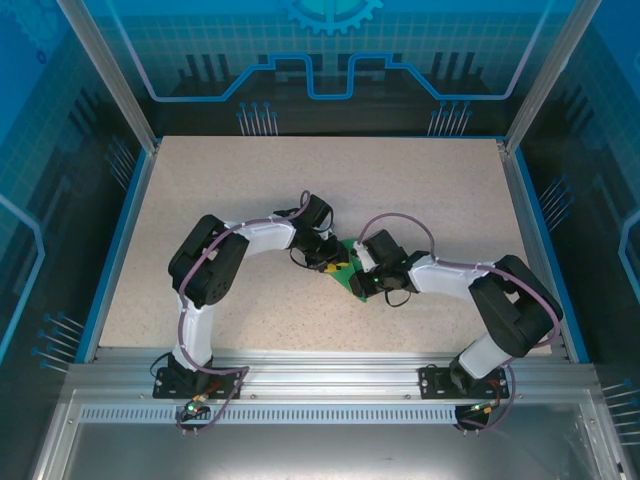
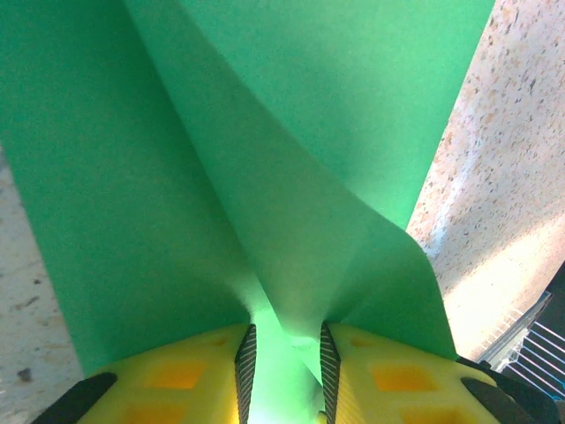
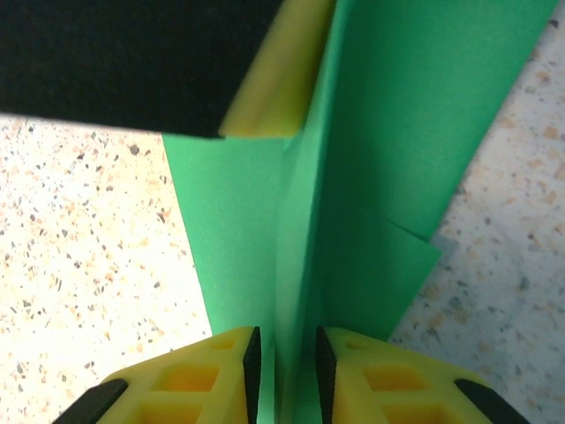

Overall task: Fold a paper plane with a square sheet of paper (fold left side to right side)
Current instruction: Fourth fold the wing at the center of the table.

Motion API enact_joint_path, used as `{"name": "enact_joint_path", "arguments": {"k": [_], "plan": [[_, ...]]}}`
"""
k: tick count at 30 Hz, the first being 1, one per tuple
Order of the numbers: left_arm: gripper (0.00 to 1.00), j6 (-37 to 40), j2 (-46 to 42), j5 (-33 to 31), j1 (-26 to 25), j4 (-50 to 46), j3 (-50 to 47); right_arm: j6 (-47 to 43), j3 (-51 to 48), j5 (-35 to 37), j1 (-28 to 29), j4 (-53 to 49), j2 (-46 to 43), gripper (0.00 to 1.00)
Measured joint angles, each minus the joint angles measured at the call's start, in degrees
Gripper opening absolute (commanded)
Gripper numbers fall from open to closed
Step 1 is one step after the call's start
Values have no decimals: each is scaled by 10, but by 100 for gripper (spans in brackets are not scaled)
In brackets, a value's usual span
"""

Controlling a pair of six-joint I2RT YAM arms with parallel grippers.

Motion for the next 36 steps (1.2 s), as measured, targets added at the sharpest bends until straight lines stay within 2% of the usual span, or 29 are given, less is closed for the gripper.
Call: {"name": "enact_joint_path", "arguments": {"k": [13, 29, 32, 36], "plan": [[30, 0, 0, 0, 0, -1, 0, 0, -8, 1, 0, -26, -26, 24], [30, 0, 0, 0, 0, -1, 1, 8, -8, 0, 0, -26, -14, 7], [30, 0, 0, 0, 0, -1, 1, 8, -8, 0, 0, -27, -16, 8], [30, 0, 0, 0, 0, -1, 1, 6, -9, 0, 0, -26, -17, 19]]}}
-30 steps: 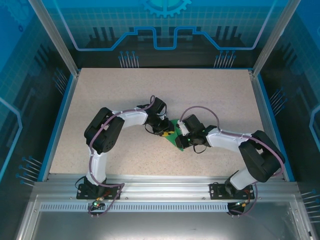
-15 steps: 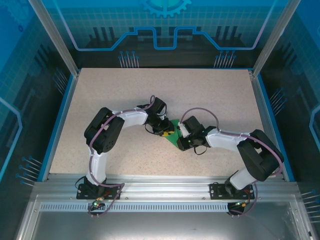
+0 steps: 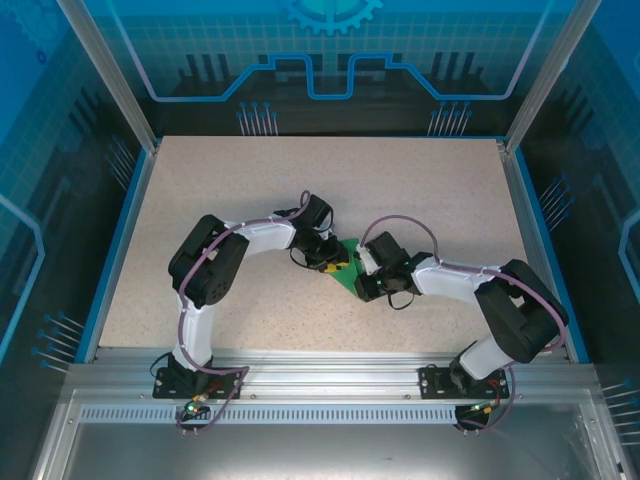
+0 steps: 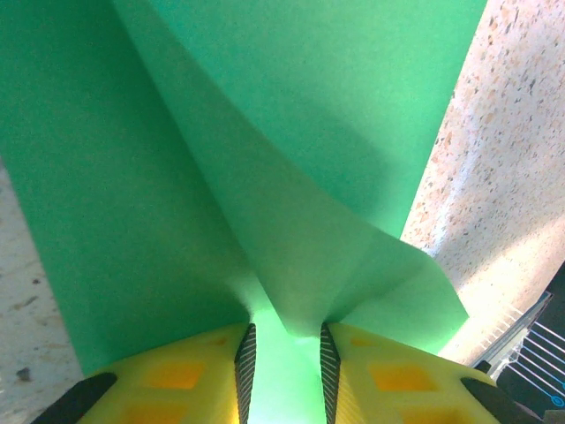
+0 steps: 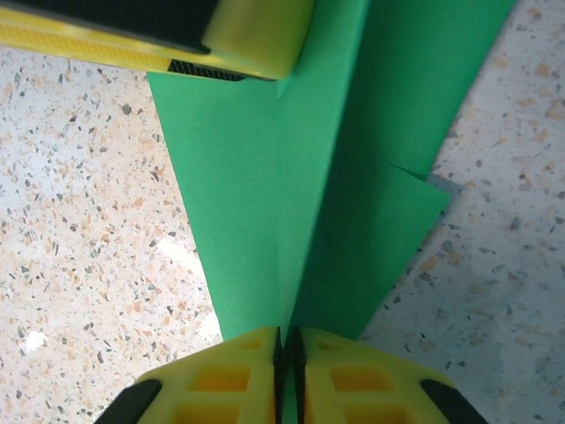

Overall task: Fold a paper plane with a square sheet of paper (fold left side to right side)
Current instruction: Fourth fold the wing at the center of the table.

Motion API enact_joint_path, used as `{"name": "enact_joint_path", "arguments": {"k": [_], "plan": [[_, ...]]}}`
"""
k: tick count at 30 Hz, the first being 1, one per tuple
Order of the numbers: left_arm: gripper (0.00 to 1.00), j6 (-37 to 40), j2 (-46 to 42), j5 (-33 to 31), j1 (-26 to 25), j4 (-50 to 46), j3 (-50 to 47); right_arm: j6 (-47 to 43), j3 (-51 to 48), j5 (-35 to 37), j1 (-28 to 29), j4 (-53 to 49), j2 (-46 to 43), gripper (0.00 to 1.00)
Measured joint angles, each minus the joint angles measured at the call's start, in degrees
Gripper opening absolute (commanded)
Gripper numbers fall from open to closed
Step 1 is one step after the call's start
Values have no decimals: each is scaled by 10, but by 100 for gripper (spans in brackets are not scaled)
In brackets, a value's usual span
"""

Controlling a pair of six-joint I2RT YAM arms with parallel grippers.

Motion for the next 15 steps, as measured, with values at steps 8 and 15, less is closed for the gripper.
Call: {"name": "enact_joint_path", "arguments": {"k": [8, 15], "plan": [[30, 0, 0, 0, 0, 0, 0, -2, 7, 0, 0, -7, 0, 21], [31, 0, 0, 0, 0, 0, 0, -8, 22, -3, 0, -9, 13, 10]]}}
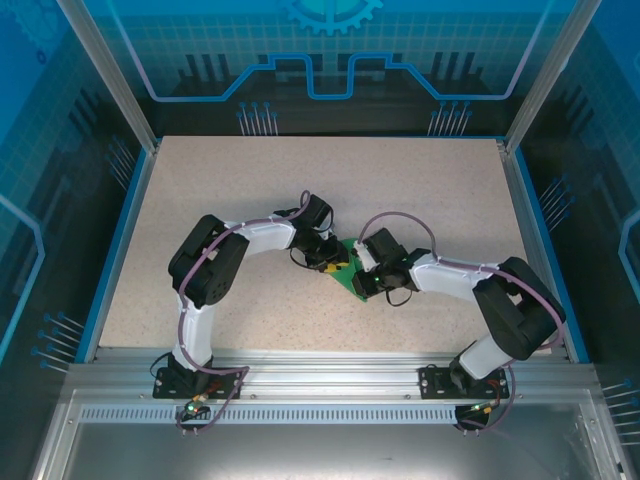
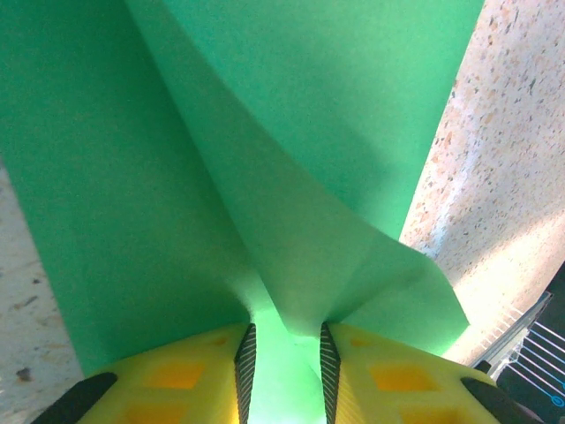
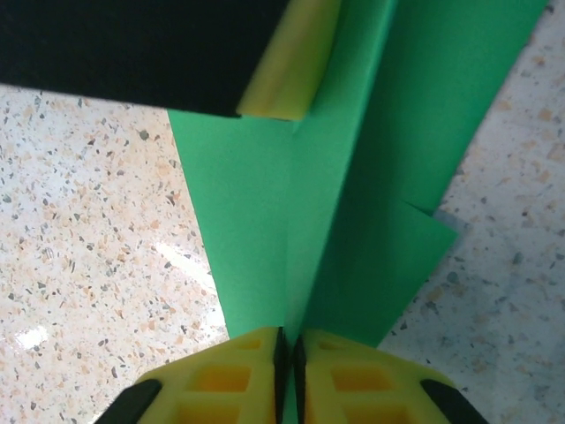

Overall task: Fold a paper plane with a square sheet of paper (fold left side to right side)
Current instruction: Fourth fold the wing at the center of the table.

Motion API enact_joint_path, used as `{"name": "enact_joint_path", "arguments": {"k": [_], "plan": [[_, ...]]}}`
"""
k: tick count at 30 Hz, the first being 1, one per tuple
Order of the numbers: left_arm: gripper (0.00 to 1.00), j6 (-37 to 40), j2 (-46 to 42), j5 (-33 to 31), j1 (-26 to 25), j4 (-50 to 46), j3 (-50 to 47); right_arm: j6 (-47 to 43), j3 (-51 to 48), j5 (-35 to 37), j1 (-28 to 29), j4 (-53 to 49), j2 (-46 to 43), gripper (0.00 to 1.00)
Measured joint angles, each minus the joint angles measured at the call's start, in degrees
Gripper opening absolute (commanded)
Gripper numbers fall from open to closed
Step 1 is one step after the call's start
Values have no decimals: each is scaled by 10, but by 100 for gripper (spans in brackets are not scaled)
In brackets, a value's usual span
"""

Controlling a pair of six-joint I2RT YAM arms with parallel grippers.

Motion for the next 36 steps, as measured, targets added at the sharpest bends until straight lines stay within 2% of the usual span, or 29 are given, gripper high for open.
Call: {"name": "enact_joint_path", "arguments": {"k": [7, 19, 36], "plan": [[33, 1, -8, -6, -1, 0, -6, -1, -7, -14, -1, 11, 1, 5], [31, 3, -37, -21, -1, -14, -28, 0, -19, -44, -18, 29, 1, 5], [34, 0, -20, -14, -1, 2, -23, 6, -28, -70, -34, 43, 1, 4]]}}
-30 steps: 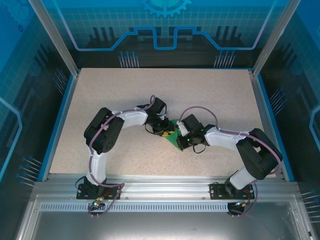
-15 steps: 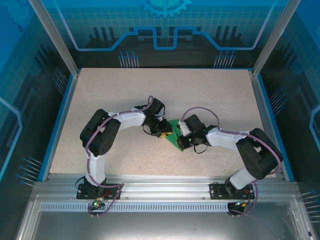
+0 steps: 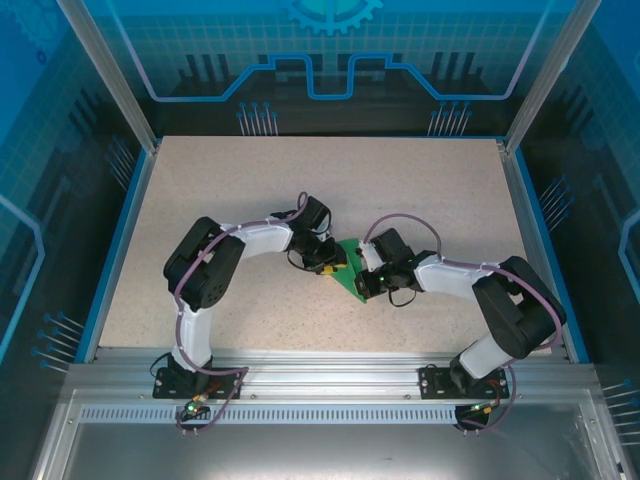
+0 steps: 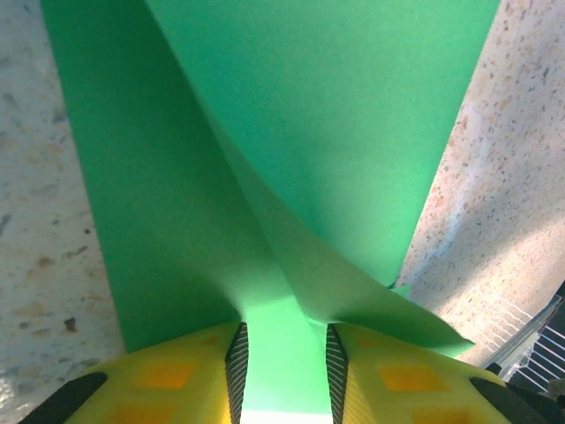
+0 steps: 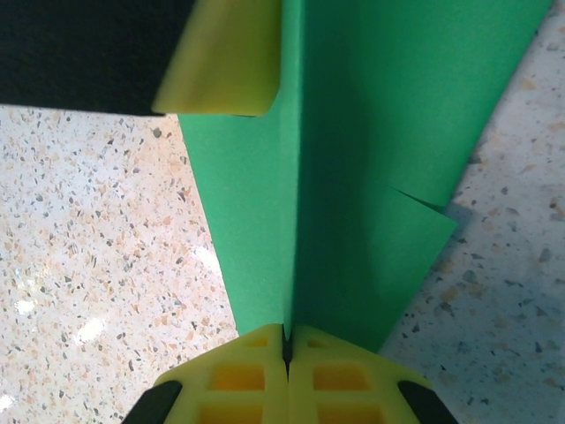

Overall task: Fold a paper plane with a square sheet of paper (fold left side to right side)
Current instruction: Fourth fold the wing at the center of the table.

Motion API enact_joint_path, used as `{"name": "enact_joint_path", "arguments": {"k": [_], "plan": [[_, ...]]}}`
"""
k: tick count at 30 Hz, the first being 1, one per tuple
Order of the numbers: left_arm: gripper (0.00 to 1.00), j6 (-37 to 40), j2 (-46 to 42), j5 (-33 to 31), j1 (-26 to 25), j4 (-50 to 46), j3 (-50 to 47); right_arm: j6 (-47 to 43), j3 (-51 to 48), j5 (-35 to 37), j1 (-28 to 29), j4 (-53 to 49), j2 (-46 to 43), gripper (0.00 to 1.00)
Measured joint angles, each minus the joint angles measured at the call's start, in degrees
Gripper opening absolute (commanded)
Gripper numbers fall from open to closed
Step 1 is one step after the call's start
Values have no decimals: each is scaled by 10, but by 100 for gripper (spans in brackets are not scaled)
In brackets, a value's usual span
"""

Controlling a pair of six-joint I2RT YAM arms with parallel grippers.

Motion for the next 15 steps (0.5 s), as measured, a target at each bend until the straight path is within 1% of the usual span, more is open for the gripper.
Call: {"name": "enact_joint_path", "arguments": {"k": [5, 11, 15], "plan": [[35, 0, 5, 4, 0, 0, 6, 2, -1, -6, -6, 1, 0, 6], [35, 0, 6, 4, 0, 1, 7, 4, -1, -25, -15, 3, 1, 4], [35, 0, 6, 4, 0, 0, 7, 4, -2, -37, -21, 6, 8, 6]]}}
